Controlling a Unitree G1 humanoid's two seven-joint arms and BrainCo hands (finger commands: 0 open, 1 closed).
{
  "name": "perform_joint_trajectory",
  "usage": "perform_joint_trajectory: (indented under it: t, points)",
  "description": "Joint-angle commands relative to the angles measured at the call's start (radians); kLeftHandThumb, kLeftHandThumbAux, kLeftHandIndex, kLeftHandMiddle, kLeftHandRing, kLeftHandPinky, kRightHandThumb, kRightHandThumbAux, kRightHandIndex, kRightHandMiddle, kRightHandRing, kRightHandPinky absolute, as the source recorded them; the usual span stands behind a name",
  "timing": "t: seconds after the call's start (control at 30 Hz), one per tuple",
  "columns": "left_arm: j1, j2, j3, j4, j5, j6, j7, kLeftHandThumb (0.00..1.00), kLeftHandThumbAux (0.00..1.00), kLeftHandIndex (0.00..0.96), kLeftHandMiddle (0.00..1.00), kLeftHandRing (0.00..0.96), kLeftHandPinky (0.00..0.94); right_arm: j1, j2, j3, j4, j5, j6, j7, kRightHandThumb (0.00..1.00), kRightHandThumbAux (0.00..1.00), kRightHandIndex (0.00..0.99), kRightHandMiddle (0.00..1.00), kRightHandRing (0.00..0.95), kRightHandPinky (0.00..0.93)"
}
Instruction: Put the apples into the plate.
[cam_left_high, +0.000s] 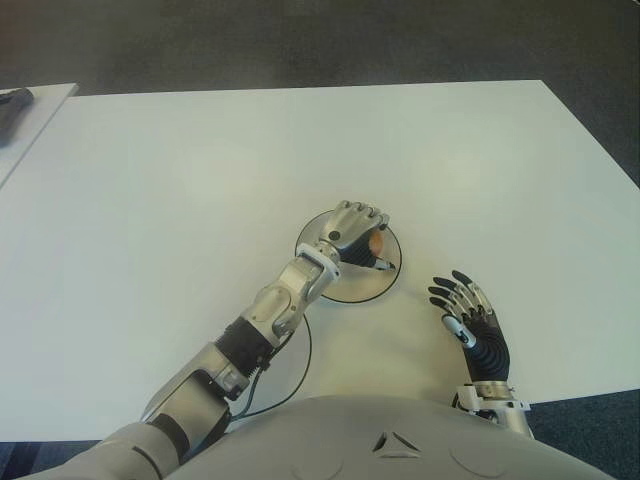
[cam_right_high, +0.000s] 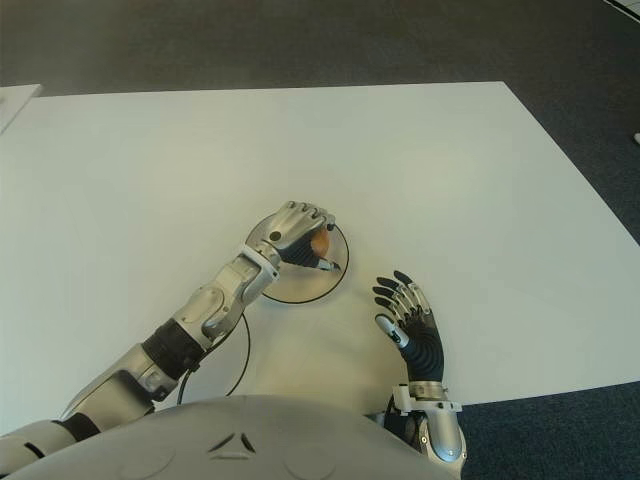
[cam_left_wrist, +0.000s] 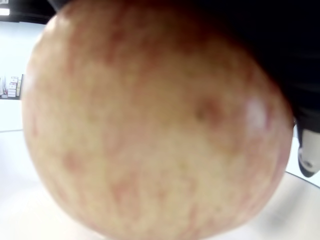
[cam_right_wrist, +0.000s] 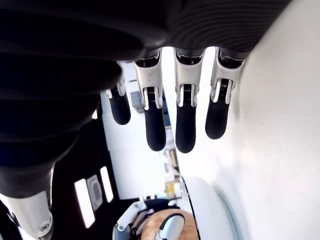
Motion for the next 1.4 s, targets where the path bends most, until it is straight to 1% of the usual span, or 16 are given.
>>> perform_joint_trajectory:
  t: [0.03, 0.2, 0.4, 0.6, 0.8, 1.03, 1.4]
  points:
    - [-0.011, 0.002, -0.017, 0.025, -0.011, 0.001, 0.002, 0.854, 0.664, 0.404, 0.527, 0.801, 0.783, 0.024, 0.01, 0.007, 0.003, -0.002, 0.026, -0.013, 0.466, 0.652, 0.157, 0.299, 0.299, 0.307]
    - [-0.014, 0.008, -0.021, 0.045, -0.043, -0.014, -0.019, 0.855, 0.664, 0.405, 0.523, 0.798, 0.784, 0.025, 0.003, 0.008, 0.0, 0.001, 0.031, -0.011, 0.468, 0.648, 0.16, 0.297, 0.301, 0.307]
    - [-0.018, 0.008, -0.026, 0.061, -0.063, -0.004, -0.033, 0.855, 0.664, 0.407, 0.518, 0.786, 0.77, 0.027, 0.003, 0.007, 0.001, 0.003, 0.027, -0.008, 0.456, 0.646, 0.163, 0.293, 0.298, 0.305]
    - [-0.015, -0.001, -0.046, 0.091, -0.057, 0.006, -0.009, 0.856, 0.663, 0.412, 0.519, 0.778, 0.764, 0.031, 0.006, 0.007, -0.008, 0.011, 0.047, -0.015, 0.459, 0.652, 0.157, 0.297, 0.299, 0.302]
    - [-0.014, 0.011, -0.057, 0.104, -0.064, -0.006, -0.008, 0.856, 0.662, 0.415, 0.516, 0.77, 0.753, 0.03, 0.01, 0.007, -0.009, 0.007, 0.042, -0.018, 0.472, 0.645, 0.151, 0.297, 0.3, 0.308]
    - [-0.011, 0.027, -0.059, 0.11, -0.07, -0.025, -0.003, 0.855, 0.661, 0.415, 0.517, 0.765, 0.75, 0.023, 0.001, 0.004, 0.0, 0.004, 0.032, -0.009, 0.455, 0.644, 0.157, 0.293, 0.297, 0.302]
    - [0.002, 0.033, -0.063, 0.112, -0.056, -0.023, 0.03, 0.854, 0.663, 0.408, 0.522, 0.782, 0.772, 0.014, -0.008, -0.002, 0.007, 0.005, 0.04, 0.002, 0.426, 0.653, 0.157, 0.291, 0.289, 0.27]
